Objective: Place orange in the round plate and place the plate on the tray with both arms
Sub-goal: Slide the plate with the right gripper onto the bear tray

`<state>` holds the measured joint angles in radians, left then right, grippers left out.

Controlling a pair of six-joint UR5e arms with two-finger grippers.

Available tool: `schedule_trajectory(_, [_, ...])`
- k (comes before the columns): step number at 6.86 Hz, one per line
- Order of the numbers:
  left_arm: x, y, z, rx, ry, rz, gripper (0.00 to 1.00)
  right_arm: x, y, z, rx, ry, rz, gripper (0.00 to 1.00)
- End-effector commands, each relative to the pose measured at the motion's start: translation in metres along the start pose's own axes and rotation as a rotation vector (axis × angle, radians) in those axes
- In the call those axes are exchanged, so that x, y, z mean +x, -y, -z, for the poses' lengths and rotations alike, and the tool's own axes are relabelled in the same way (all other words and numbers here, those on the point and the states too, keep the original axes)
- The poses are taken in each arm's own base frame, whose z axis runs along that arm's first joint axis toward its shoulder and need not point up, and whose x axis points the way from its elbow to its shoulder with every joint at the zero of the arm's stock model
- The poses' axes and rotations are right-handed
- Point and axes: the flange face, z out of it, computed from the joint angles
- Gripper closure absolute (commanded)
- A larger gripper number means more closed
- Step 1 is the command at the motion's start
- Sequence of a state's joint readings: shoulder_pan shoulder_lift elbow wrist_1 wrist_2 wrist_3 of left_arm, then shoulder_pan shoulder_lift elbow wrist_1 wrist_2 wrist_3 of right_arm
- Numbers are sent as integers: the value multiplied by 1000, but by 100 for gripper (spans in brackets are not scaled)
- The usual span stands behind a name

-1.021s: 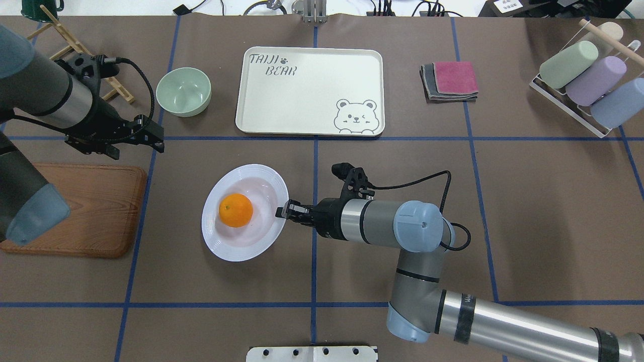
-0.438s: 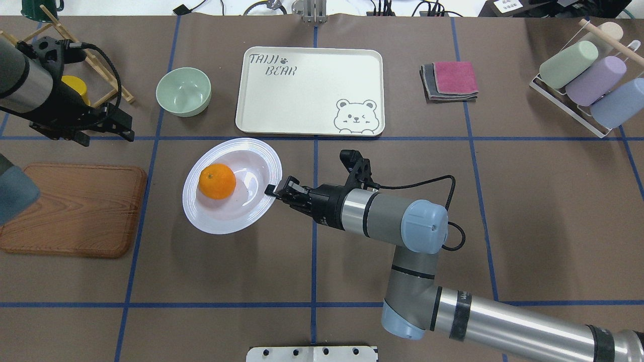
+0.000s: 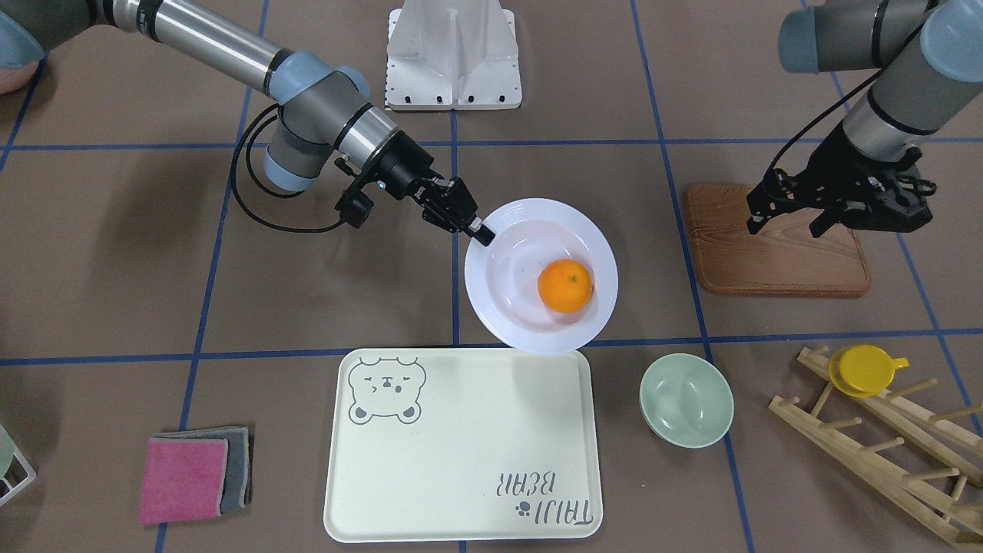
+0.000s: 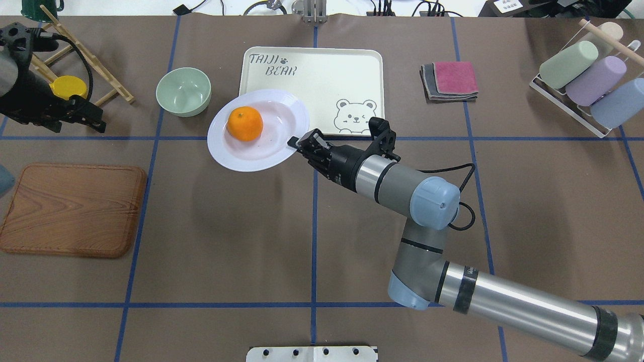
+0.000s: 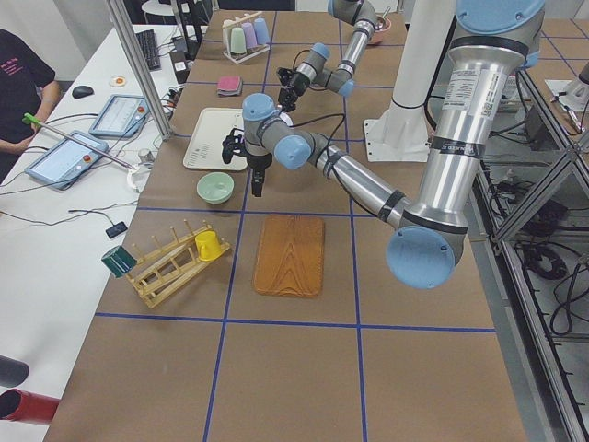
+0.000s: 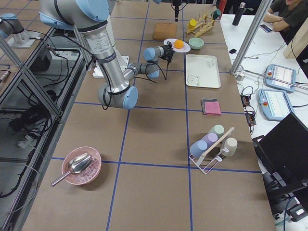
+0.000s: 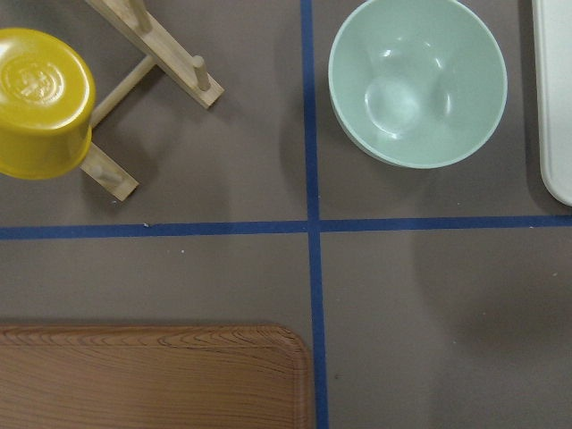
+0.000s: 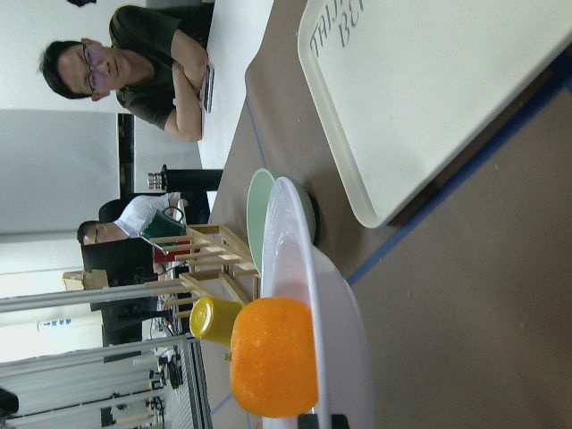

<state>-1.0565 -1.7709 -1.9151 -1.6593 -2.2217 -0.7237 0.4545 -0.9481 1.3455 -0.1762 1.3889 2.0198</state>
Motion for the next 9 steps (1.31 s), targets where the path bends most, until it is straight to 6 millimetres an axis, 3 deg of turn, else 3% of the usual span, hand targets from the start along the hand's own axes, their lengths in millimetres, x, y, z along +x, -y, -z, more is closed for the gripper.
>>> schedule_trajectory(1, [-19,6,-4,0,19,-22,3,-20,33,-40,146,-35,-28,100])
schedule_trajectory(2, [-21,7,-3,5,22,-20,3,-26,33,-57,193,-48,-39,100])
schedule_trajectory(6, [-21,8,-4,4,22,-22,3,4,57,-69,406,-108,-130,100])
schedule_trajectory(7, [-22,8,-5,3,23,-21,3,7,55,-71,415,-128,-125,100])
schedule_trajectory(9, [-22,7,-5,3,23,-21,3,36,41,-77,482,-219,-78,100])
